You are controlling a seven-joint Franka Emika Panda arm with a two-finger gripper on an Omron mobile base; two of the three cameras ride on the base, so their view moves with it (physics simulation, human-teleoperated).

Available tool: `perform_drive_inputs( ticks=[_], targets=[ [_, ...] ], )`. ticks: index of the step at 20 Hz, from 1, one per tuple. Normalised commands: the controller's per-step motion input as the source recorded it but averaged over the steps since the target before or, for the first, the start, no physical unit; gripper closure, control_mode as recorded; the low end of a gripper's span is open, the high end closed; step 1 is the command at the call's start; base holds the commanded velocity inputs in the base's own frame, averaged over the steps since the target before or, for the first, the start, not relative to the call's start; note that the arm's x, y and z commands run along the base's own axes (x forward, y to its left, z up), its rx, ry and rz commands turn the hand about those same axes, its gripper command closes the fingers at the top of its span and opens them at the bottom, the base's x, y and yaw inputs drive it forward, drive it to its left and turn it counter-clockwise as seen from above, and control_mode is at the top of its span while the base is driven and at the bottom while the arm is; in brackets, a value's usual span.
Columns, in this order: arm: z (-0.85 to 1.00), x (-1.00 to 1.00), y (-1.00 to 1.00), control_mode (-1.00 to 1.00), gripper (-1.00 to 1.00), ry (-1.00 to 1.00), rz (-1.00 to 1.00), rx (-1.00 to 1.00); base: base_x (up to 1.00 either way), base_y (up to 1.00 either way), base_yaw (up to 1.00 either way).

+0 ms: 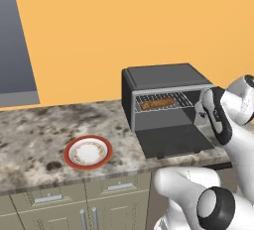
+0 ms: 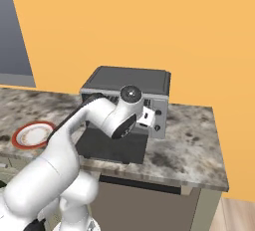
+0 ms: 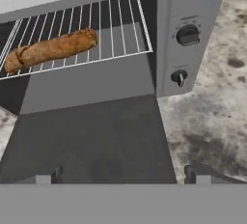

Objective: Pull the toaster oven rack outwards. Pick up the baguette from the plate and place it on the toaster oven rack. Close the toaster oven door fully and set the temperature to the lowest setting.

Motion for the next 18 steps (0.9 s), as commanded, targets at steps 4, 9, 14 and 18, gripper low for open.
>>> perform_drive_inputs(
  ticks=[4, 9, 14, 18],
  targets=[
    [-0.38, -0.21, -0.57, -1.0, -1.0, 0.05, -0.09, 0.44, 0.0, 0.0, 0.0],
    [-0.45, -0.16, -0.44, -1.0, -1.0, 0.0, -0.12, 0.48, 0.0, 0.0, 0.0],
    [-0.15, -0.03, -0.44, -1.0, -1.0, 0.08, -0.13, 0.39, 0.0, 0.0, 0.0],
    [-0.01, 0.0, -0.18, -1.0, -1.0, 0.16, -0.05, 0.23, 0.0, 0.0, 0.0]
  ],
)
